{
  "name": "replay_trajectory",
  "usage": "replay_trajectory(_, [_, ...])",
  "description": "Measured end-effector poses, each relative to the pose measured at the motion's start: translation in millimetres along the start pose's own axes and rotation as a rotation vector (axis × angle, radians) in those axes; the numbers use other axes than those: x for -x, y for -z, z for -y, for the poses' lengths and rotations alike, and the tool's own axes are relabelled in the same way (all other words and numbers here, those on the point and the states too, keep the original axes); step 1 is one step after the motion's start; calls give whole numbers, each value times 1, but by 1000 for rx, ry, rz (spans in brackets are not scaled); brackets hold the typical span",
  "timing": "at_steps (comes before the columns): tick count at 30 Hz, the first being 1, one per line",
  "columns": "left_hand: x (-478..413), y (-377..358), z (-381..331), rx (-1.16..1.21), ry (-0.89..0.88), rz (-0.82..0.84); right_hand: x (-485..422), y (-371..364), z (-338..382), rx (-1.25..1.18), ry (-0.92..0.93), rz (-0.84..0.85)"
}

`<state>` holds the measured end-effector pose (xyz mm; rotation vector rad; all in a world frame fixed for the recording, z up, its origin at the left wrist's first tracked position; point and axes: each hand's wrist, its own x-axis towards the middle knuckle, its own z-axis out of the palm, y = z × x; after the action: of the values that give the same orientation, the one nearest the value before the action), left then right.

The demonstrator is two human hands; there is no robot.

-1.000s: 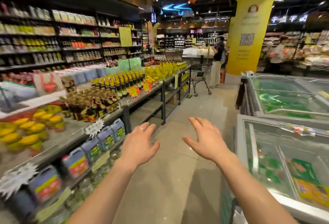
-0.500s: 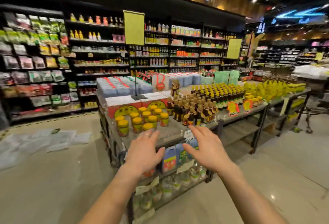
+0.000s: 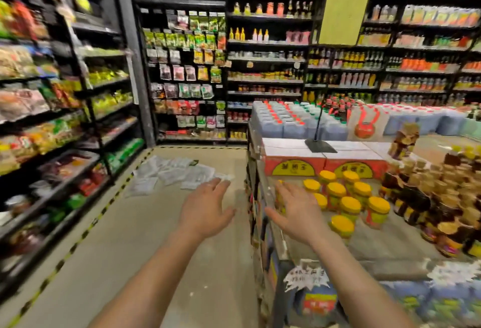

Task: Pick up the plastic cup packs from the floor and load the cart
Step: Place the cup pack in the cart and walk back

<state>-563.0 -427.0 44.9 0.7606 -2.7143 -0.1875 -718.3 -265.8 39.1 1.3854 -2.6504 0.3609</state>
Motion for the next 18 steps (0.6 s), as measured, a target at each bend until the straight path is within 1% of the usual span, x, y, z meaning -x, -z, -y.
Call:
replay_trajectory(4, [-48,-9,70,-32,136,16,-101,-38,29,-51,138,0])
replay_trajectory(6, [-69,-18,105,-38,204,21,-147,-61,46,-49,183,30])
replay_trajectory(9, [-103,-34,158,-50,260,13,-213,-94,75,-34,230,82])
replay_trajectory(14, [-182,-55,260,-95,252,14,-322,-148,122,-17,260,82])
replay_trajectory(18, [-256,-52,348,-118,223,29,-412,-184,160,-37,200,69])
